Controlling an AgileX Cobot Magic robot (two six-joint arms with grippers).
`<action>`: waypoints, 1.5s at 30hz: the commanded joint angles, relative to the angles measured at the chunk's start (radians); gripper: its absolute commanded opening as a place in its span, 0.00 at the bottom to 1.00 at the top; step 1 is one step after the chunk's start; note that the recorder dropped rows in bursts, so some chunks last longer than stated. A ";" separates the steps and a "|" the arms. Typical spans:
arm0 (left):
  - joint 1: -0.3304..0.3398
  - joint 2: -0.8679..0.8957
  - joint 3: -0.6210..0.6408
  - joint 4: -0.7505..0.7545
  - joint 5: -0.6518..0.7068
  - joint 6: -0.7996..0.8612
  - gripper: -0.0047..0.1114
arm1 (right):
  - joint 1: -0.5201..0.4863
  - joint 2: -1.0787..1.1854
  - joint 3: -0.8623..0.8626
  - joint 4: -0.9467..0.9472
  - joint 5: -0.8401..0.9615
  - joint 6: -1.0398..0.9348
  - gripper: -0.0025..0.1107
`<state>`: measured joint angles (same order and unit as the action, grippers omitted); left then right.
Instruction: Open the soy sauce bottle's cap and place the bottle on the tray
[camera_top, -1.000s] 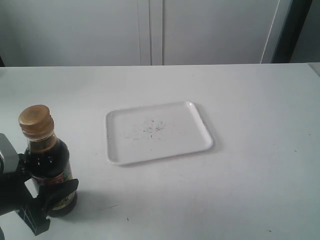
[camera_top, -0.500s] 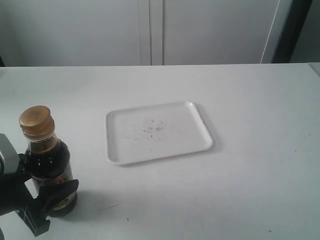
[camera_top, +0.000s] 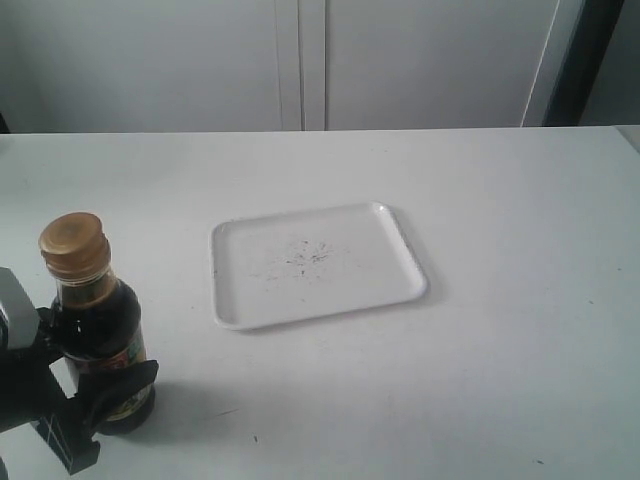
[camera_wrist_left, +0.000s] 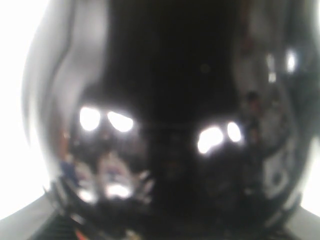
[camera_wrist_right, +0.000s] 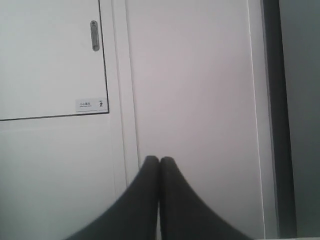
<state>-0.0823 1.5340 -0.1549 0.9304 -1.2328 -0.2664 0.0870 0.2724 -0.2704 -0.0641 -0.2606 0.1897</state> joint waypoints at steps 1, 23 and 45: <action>0.000 0.002 0.002 0.028 0.012 0.002 0.04 | -0.006 0.116 -0.074 -0.080 -0.052 0.052 0.02; 0.000 0.002 0.002 0.028 0.012 0.002 0.04 | 0.100 0.624 -0.198 -0.606 -0.497 0.493 0.02; 0.000 0.002 0.002 0.041 0.012 0.002 0.04 | 0.603 0.994 -0.257 -0.043 -0.530 -0.164 0.02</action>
<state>-0.0823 1.5340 -0.1556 0.9397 -1.2334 -0.2644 0.6333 1.2146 -0.5196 -0.2258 -0.7491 0.1586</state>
